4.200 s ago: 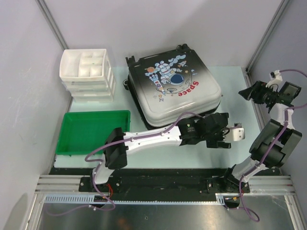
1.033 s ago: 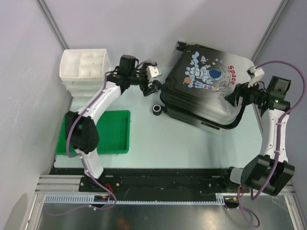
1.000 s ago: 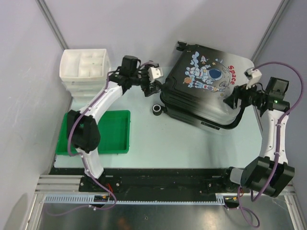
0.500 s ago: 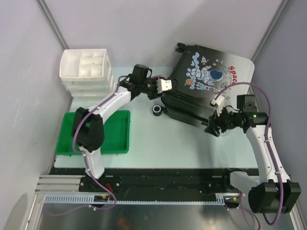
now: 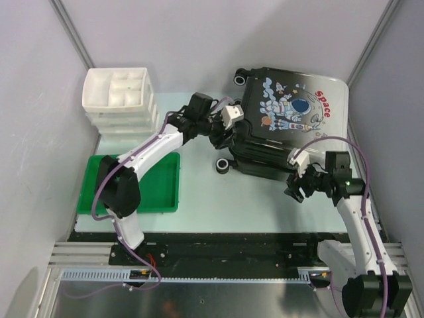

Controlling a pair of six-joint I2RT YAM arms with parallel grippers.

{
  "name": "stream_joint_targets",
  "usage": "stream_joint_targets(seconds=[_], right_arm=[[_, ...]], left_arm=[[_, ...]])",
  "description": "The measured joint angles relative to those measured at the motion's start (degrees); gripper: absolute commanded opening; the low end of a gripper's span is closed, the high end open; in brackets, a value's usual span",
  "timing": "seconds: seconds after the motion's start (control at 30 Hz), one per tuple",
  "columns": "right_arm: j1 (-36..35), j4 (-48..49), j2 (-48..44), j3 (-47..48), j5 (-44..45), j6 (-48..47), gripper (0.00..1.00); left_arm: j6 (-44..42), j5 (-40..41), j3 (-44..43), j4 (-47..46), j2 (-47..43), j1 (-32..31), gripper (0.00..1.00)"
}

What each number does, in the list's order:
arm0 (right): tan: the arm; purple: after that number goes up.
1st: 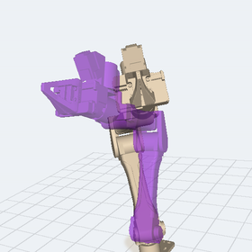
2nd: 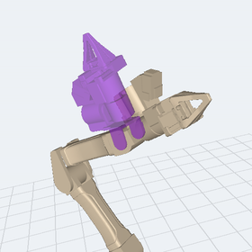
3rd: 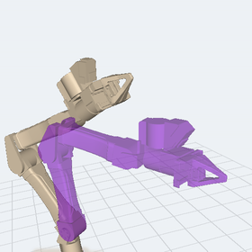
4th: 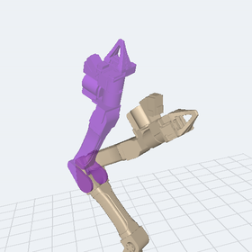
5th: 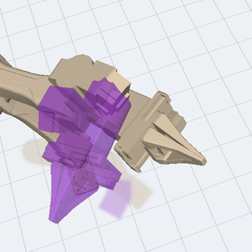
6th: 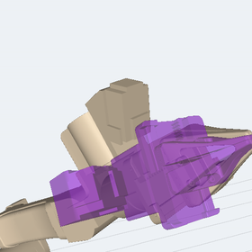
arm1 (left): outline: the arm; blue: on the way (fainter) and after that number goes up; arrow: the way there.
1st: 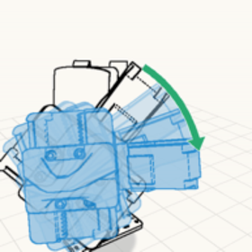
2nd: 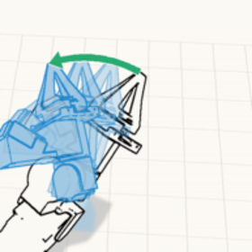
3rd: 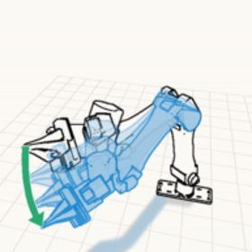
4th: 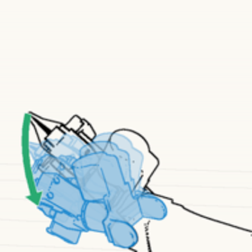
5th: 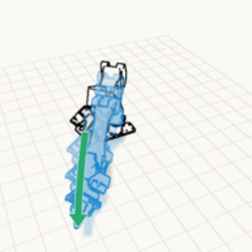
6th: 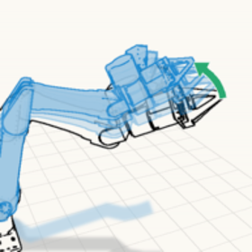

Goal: Open, take out, and arrange the luggage

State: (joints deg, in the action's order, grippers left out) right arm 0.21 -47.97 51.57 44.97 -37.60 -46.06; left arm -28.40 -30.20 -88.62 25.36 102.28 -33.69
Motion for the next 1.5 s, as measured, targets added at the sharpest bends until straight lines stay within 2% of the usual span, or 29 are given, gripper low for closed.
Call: stream_joint_targets(seconds=[0.23, 0.43, 0.57, 0.7, 0.73, 0.77, 0.8, 0.87, 0.9, 0.93, 1.07, 1.23, 1.4, 1.5], right_arm=[[0.0, 8.57, -12.17, -7.52, 1.25, 1.73, 0.72], [-0.26, 15.1, -16.06, -12.22, 2.08, 2.73, 0.73], [-1.6, 23.93, -16.24, -15.39, 5.7, 5.14, 0.74], [-3.37, 37.46, -15.76, -19.23, 10.4, 6.64, 0.78], [-3.89, 40.06, -15.34, -19.71, 11.32, 6.73, 0.81], [-4.74, 43.23, -14.29, -20.13, 12.59, 7.04, 0.84], [-5.62, 46.34, -13.29, -20.46, 14.01, 7.06, 0.84], [-6.95, 51.56, -10.97, -20.55, 16.39, 7.04, 0.86], [-7.32, 54.62, -9.44, -20.52, 17.59, 6.93, 0.86], [-7.41, 57.13, -7.76, -20.24, 19.04, 6.84, 0.86], [-7.34, 62.25, 0.24, -15.65, 24.3, 7.34, 0.88], [-6.95, 68.48, 7.78, -8.04, 26.38, 7.96, 0.91], [-4.96, 75.45, 16.96, 1.81, 28.33, 9.27, 0.93], [-3.41, 79.21, 22.91, 7.17, 29.42, 10.34, 0.95]], left_arm=[[12.74, -3.26, -6.97, 4.44, 0.59, -0.9, 0.0], [17.99, -4.26, -12.24, 3.63, 0.57, -1.33, 0.0], [19.21, -4.55, -14.03, 4.46, 0.57, -1.27, 0.0], [20.57, -5.51, -17.33, 5.18, 0.72, -0.66, 0.01], [20.96, -5.88, -18.14, 5.05, 0.72, -0.52, 0.08], [21.59, -6.29, -19.26, 4.94, 0.81, -0.28, 0.4], [22.12, -6.38, -20.17, 4.33, 0.9, -0.11, 0.58], [23.26, -6.47, -21.16, 2.45, 1.05, 0.37, 0.81], [23.93, -6.49, -21.24, 1.97, 1.05, 0.59, 0.84], [24.52, -6.95, -21.31, 1.92, 0.96, 0.81, 0.97], [26.05, -7.5, -21.33, 1.75, -0.79, 2.29, 1.0], [26.64, -7.23, -20.09, 1.31, -6.71, 5.55, 1.0], [26.18, -5.95, -10.36, -0.81, -17.84, 10.43, 0.99], [24.22, -6.14, -2.56, -1.25, -22.95, 10.27, 0.97]])
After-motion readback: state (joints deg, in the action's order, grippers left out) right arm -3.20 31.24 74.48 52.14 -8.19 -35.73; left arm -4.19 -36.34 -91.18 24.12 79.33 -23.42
